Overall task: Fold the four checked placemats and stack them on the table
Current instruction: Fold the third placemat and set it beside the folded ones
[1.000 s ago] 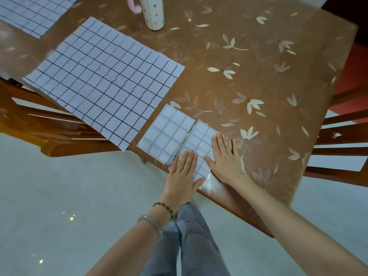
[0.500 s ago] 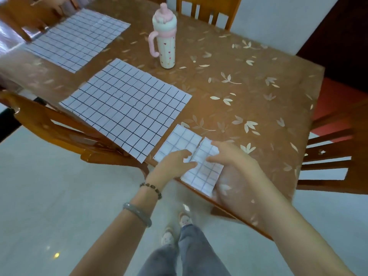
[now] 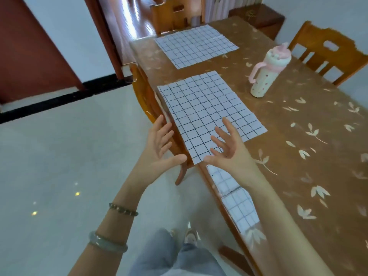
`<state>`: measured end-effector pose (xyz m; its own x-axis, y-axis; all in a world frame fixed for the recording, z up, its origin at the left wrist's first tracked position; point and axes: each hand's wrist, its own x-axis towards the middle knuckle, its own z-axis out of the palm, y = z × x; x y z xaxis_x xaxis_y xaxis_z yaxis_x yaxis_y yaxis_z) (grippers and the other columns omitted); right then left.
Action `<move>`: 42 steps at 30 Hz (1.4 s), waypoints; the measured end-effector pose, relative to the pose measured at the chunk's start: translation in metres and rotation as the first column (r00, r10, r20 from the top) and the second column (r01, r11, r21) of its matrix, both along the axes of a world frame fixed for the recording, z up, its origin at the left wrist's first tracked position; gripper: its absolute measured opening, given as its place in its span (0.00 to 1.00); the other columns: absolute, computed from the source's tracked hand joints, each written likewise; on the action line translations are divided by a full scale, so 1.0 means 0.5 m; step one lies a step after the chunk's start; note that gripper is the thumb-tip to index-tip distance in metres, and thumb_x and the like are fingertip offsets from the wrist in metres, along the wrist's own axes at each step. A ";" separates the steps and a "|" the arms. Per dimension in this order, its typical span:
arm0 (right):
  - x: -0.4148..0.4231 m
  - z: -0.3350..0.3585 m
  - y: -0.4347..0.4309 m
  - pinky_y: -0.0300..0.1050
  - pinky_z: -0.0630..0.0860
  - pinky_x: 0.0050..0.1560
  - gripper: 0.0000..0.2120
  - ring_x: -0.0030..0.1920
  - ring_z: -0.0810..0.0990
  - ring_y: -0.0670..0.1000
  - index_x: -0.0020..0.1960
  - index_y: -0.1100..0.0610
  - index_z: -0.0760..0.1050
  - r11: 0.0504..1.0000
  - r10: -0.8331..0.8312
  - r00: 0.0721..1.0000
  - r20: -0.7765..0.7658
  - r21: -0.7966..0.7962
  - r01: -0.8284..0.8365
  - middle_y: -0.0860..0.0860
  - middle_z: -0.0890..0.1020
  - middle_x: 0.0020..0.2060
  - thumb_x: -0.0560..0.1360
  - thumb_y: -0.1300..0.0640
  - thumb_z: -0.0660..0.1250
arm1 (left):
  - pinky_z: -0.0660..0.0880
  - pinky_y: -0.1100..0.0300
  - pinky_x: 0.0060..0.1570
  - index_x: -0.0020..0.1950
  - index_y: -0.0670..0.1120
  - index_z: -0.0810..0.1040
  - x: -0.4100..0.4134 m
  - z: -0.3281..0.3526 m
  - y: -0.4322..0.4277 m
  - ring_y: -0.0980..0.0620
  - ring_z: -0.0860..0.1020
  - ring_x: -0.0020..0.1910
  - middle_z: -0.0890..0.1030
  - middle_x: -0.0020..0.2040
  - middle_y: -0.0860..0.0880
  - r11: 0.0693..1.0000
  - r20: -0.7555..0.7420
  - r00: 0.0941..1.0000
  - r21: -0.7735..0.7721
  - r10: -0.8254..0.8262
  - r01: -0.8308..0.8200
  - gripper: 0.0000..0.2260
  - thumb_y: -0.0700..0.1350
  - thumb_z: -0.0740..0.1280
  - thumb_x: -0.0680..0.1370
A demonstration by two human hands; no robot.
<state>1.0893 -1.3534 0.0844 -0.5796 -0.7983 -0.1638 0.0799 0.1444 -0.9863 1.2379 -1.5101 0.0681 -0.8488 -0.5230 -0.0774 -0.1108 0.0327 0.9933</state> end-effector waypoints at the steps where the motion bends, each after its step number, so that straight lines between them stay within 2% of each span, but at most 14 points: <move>1: 0.007 -0.001 -0.023 0.48 0.70 0.67 0.45 0.69 0.69 0.43 0.71 0.35 0.56 0.999 0.042 0.999 -0.006 0.008 -0.042 0.44 0.66 0.72 0.66 0.61 0.77 | 0.64 0.62 0.69 0.77 0.60 0.47 0.020 -0.001 -0.009 0.61 0.63 0.73 0.60 0.75 0.58 0.999 -0.003 0.999 0.007 0.045 -0.045 0.49 0.53 0.76 0.65; 4: 0.025 -0.002 -0.092 0.51 0.69 0.69 0.46 0.69 0.68 0.44 0.74 0.39 0.54 0.988 0.152 0.988 -0.018 0.032 -0.151 0.45 0.64 0.73 0.68 0.62 0.76 | 0.66 0.58 0.70 0.77 0.60 0.47 0.074 -0.005 -0.043 0.59 0.63 0.73 0.59 0.76 0.55 0.986 -0.005 0.986 0.011 0.164 -0.164 0.51 0.56 0.77 0.65; 7: 0.048 -0.002 -0.156 0.50 0.68 0.69 0.47 0.70 0.67 0.45 0.76 0.42 0.52 0.972 0.228 0.973 -0.024 0.058 -0.226 0.45 0.63 0.74 0.68 0.63 0.75 | 0.67 0.54 0.70 0.77 0.61 0.47 0.116 -0.012 -0.079 0.57 0.65 0.73 0.58 0.77 0.53 0.971 -0.004 0.971 0.008 0.241 -0.241 0.50 0.56 0.76 0.65; 15: 0.111 -0.024 -0.363 0.42 0.70 0.66 0.48 0.71 0.66 0.45 0.75 0.41 0.52 0.961 0.272 0.962 -0.033 0.052 -0.270 0.47 0.62 0.74 0.68 0.64 0.76 | 0.67 0.48 0.70 0.76 0.62 0.50 0.191 -0.025 -0.256 0.55 0.66 0.72 0.59 0.77 0.52 0.957 -0.007 0.957 0.035 0.289 -0.289 0.50 0.59 0.78 0.62; 17: 0.122 -0.026 -0.427 0.45 0.69 0.67 0.47 0.71 0.66 0.46 0.75 0.41 0.52 0.970 0.240 0.970 -0.044 0.042 -0.238 0.47 0.62 0.74 0.68 0.62 0.76 | 0.67 0.48 0.70 0.76 0.61 0.50 0.202 -0.020 -0.326 0.55 0.66 0.72 0.59 0.77 0.52 0.964 0.001 0.964 0.026 0.265 -0.265 0.52 0.62 0.78 0.61; 19: 0.132 -0.026 -0.486 0.46 0.69 0.68 0.46 0.71 0.66 0.46 0.75 0.41 0.53 0.979 0.203 0.978 -0.048 0.022 -0.202 0.47 0.63 0.74 0.68 0.61 0.76 | 0.67 0.47 0.70 0.77 0.60 0.49 0.209 -0.012 -0.395 0.55 0.66 0.72 0.59 0.77 0.52 0.972 0.005 0.972 0.011 0.233 -0.233 0.51 0.59 0.77 0.62; 22: 0.146 -0.028 -0.559 0.41 0.70 0.66 0.45 0.70 0.67 0.45 0.75 0.42 0.55 0.990 0.139 0.989 -0.041 0.005 -0.139 0.46 0.65 0.73 0.68 0.61 0.76 | 0.68 0.48 0.69 0.77 0.59 0.50 0.211 0.001 -0.493 0.55 0.67 0.71 0.60 0.76 0.53 0.985 -0.002 0.985 0.002 0.173 -0.173 0.48 0.55 0.75 0.64; 29: 0.151 -0.028 -0.612 0.40 0.72 0.65 0.46 0.69 0.69 0.45 0.76 0.42 0.53 0.997 -0.070 0.997 0.011 0.033 0.070 0.47 0.65 0.73 0.68 0.60 0.76 | 0.71 0.56 0.66 0.77 0.60 0.50 0.147 0.002 -0.612 0.59 0.68 0.70 0.61 0.75 0.57 1.000 0.020 1.000 0.007 -0.020 0.020 0.46 0.54 0.76 0.67; 33: 0.114 -0.030 -0.614 0.43 0.72 0.65 0.47 0.68 0.70 0.44 0.75 0.42 0.53 0.979 -0.197 0.980 0.008 0.051 0.196 0.48 0.65 0.73 0.67 0.60 0.77 | 0.71 0.58 0.65 0.77 0.60 0.50 0.075 -0.009 -0.647 0.59 0.68 0.70 0.61 0.73 0.59 0.990 0.025 0.990 0.034 -0.136 0.135 0.45 0.51 0.76 0.69; 36: 0.075 -0.036 -0.612 0.40 0.72 0.64 0.46 0.68 0.69 0.45 0.75 0.42 0.54 0.962 -0.268 0.963 -0.010 0.055 0.268 0.48 0.66 0.73 0.67 0.61 0.76 | 0.71 0.59 0.64 0.76 0.60 0.50 0.006 -0.011 -0.665 0.59 0.68 0.70 0.62 0.71 0.61 0.980 0.023 0.980 0.037 -0.195 0.194 0.45 0.49 0.75 0.69; 40: 0.004 -0.048 -0.610 0.47 0.71 0.67 0.45 0.69 0.69 0.44 0.73 0.38 0.55 0.934 -0.354 0.935 -0.027 0.044 0.355 0.45 0.66 0.72 0.67 0.57 0.77 | 0.73 0.68 0.59 0.74 0.62 0.51 -0.108 -0.010 -0.680 0.61 0.68 0.67 0.63 0.67 0.67 0.951 -0.002 0.952 0.059 -0.305 0.304 0.43 0.46 0.75 0.69; 42: -0.038 -0.052 -0.610 0.48 0.71 0.67 0.46 0.68 0.69 0.45 0.73 0.39 0.55 0.914 -0.405 0.914 -0.002 0.025 0.405 0.46 0.67 0.71 0.65 0.57 0.78 | 0.73 0.66 0.60 0.73 0.62 0.52 -0.168 -0.015 -0.690 0.61 0.68 0.68 0.63 0.69 0.65 0.932 -0.008 0.934 0.062 -0.357 0.357 0.42 0.45 0.74 0.69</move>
<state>1.0704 -1.6586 0.0584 -0.8517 -0.4912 -0.1824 0.1394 0.1231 -0.9825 1.1541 -1.8552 0.0606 -0.9783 -0.1796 -0.1034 -0.1068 0.0095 0.9942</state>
